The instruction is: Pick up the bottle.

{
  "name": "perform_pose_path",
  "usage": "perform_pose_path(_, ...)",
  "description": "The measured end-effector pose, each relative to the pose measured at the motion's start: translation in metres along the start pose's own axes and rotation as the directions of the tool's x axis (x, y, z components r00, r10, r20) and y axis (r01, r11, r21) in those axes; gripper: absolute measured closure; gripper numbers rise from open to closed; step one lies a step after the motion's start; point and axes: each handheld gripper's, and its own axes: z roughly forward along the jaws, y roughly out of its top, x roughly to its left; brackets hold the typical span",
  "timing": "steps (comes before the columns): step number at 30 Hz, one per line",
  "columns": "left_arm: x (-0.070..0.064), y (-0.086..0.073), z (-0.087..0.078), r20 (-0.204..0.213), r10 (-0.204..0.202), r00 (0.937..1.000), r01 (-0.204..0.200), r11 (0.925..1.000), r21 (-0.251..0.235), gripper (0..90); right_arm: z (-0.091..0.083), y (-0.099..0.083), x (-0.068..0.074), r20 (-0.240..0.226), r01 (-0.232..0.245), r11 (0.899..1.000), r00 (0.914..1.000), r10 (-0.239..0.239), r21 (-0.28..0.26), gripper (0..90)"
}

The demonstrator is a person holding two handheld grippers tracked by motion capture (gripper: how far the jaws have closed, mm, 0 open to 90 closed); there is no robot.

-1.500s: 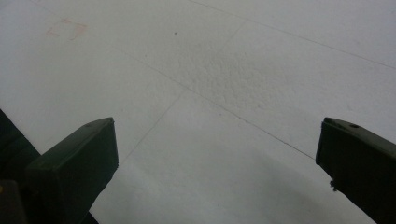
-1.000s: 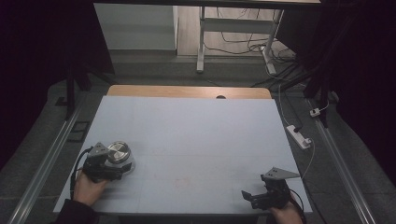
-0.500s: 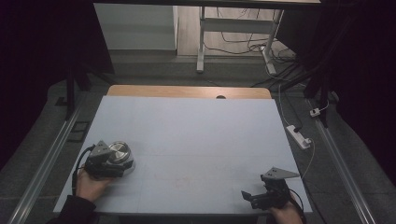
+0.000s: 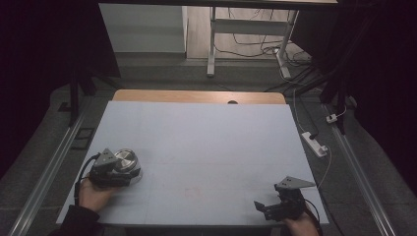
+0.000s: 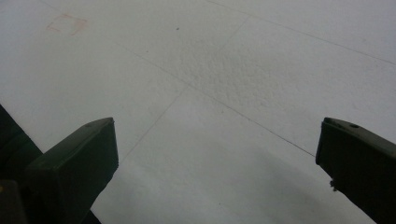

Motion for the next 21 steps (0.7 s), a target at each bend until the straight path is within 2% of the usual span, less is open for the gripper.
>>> perform_pose_path(7,0.0,0.003,-0.001,-0.003,-0.023,0.9997,0.023,0.9996,0.017,15.2,0.0,0.0,0.0,0.0,0.004,1.0,1.0,-0.004,-0.004,0.0)
perform_pose_path(12,-0.003,0.006,-0.004,-0.018,-0.007,0.9998,0.007,0.9999,0.012,15.2,0.0,0.0,0.0,0.0,0.004,1.0,1.0,-0.004,-0.005,0.0)
perform_pose_path(21,-0.013,0.021,-0.011,0.0,0.036,0.9993,-0.036,0.9991,-0.024,15.3,-0.001,0.0,0.0,0.002,0.002,1.0,1.0,-0.002,-0.008,0.0)
